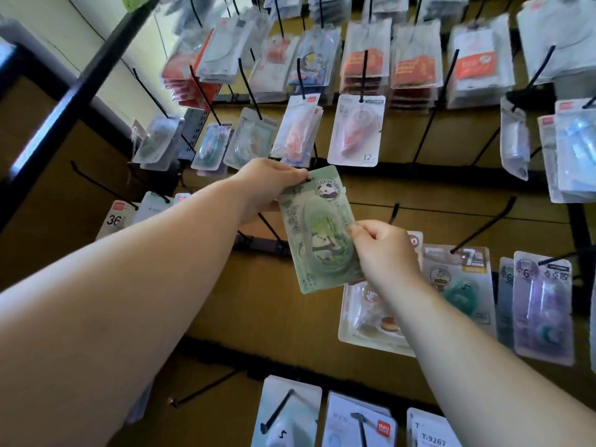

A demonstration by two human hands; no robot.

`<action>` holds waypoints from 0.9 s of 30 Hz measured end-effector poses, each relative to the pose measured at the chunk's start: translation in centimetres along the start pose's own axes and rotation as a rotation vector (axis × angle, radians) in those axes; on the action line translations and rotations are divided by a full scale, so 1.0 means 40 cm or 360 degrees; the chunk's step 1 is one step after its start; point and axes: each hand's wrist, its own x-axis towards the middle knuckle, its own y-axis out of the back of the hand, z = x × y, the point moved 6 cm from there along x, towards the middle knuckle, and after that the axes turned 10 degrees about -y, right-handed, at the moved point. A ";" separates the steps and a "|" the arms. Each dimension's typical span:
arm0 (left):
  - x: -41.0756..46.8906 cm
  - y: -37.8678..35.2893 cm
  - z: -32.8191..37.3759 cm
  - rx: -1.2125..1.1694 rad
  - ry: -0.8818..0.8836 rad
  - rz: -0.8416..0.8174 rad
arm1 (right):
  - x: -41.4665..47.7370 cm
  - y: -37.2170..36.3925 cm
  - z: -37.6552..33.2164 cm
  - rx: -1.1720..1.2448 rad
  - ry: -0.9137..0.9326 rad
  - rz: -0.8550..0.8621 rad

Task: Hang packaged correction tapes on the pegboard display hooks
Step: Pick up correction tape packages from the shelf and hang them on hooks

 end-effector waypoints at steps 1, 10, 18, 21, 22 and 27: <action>0.003 -0.001 0.000 -0.0008 -0.0001 -0.0005 | 0.001 -0.002 0.003 0.0024 -0.0011 -0.0006; 0.033 -0.012 -0.014 -0.0191 0.0087 0.0001 | 0.005 -0.011 0.025 0.0141 -0.0019 -0.0064; 0.037 -0.019 -0.032 -0.0168 0.0302 -0.0070 | -0.016 -0.042 0.044 0.0377 -0.0202 -0.0248; 0.025 -0.042 -0.064 -0.0252 0.0366 -0.0156 | -0.025 -0.049 0.065 0.0359 -0.0319 -0.0252; 0.022 -0.046 -0.073 -0.0288 0.0343 -0.0128 | -0.025 -0.047 0.067 0.0308 -0.0308 -0.0210; -0.006 -0.048 -0.110 -0.0244 0.0172 0.0128 | 0.002 -0.042 0.056 -0.0291 -0.0074 0.0136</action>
